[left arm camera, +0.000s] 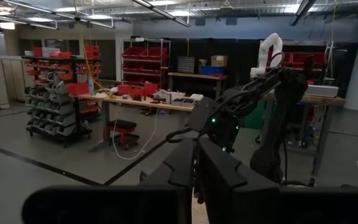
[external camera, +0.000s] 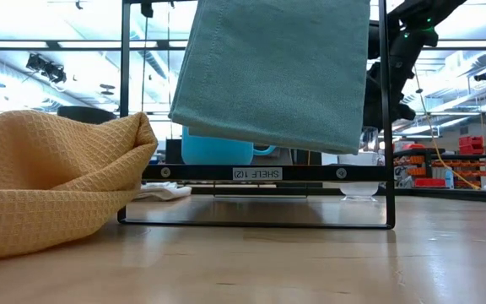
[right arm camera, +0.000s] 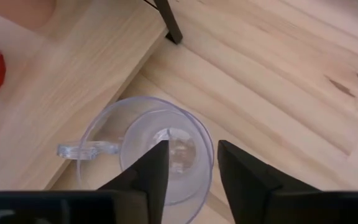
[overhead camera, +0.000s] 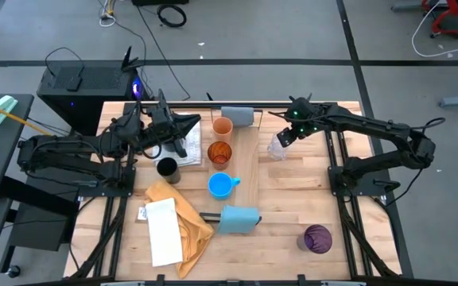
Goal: Stack small to large cups/mugs on shelf
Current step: Put the transparent mug on the shelf
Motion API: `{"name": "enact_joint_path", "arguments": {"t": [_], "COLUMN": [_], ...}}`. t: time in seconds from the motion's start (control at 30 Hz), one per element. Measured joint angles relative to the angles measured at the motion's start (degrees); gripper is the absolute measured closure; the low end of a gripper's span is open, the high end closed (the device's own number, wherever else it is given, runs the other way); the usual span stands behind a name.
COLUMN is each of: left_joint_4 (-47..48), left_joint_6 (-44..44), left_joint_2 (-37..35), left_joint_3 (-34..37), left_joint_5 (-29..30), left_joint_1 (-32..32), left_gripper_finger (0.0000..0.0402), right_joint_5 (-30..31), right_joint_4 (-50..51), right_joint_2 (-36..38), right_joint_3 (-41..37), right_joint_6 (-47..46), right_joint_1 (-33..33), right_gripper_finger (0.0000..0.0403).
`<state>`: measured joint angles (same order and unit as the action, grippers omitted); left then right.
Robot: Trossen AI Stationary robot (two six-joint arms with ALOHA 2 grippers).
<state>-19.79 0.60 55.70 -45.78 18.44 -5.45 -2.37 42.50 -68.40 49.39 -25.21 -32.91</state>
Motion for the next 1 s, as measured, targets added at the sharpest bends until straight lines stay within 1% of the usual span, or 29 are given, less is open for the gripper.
{"name": "enact_joint_path", "arguments": {"t": [0.13, 0.33, 0.47, 0.67, 1.0], "left_joint_4": [0.0, 0.0, 0.0, 0.0, 0.0], "left_joint_6": [-0.4, -0.4, -0.4, -0.4, -0.3], "left_joint_2": [0.0, 0.0, 0.0, 0.0, 0.0], "left_joint_3": [0.0, 0.0, 0.0, 0.0, 0.0], "left_joint_5": [0.0, 0.0, 0.0, 0.0, 0.0], "left_joint_1": [0.0, 0.0, 0.0, 0.0, 0.0], "left_gripper_finger": [0.0375, 0.0366, 0.0370, 0.0378, 0.0366], "right_joint_5": [0.0, 0.0, -0.2, -0.2, -0.3], "right_joint_4": [0.0, 0.1, -0.3, -0.6, -0.9], "right_joint_2": [0.0, -0.4, -0.8, -1.4, -1.1], "right_joint_3": [0.0, 0.0, 0.0, 0.0, 0.0], "right_joint_6": [0.3, 0.3, 0.3, 0.3, 1.0], "right_joint_1": [0.0, 0.0, 0.0, 0.0, 0.0], "right_gripper_finger": [0.0276, 0.0288, 0.0302, 0.0333, 0.0395]}}
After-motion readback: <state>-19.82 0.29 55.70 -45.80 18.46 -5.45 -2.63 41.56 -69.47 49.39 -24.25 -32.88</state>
